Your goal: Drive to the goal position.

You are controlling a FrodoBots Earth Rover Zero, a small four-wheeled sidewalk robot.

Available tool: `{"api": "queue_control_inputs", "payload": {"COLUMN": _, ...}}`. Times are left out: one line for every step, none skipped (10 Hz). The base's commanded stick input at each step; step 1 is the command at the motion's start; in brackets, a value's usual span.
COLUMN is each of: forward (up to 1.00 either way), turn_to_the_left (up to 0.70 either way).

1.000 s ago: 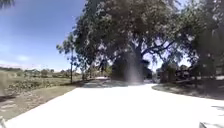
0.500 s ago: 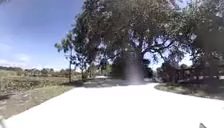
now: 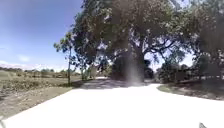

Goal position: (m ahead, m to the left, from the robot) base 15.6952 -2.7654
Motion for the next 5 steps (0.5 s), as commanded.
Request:
{"api": "queue_control_inputs", "payload": {"forward": 0.45, "turn_to_the_left": 0.00}}
{"api": "queue_control_inputs", "payload": {"forward": 0.45, "turn_to_the_left": 0.00}}
{"api": "queue_control_inputs", "payload": {"forward": 0.45, "turn_to_the_left": 0.00}}
{"api": "queue_control_inputs", "payload": {"forward": 0.45, "turn_to_the_left": 0.12}}
{"api": "queue_control_inputs", "payload": {"forward": 0.45, "turn_to_the_left": 0.27}}
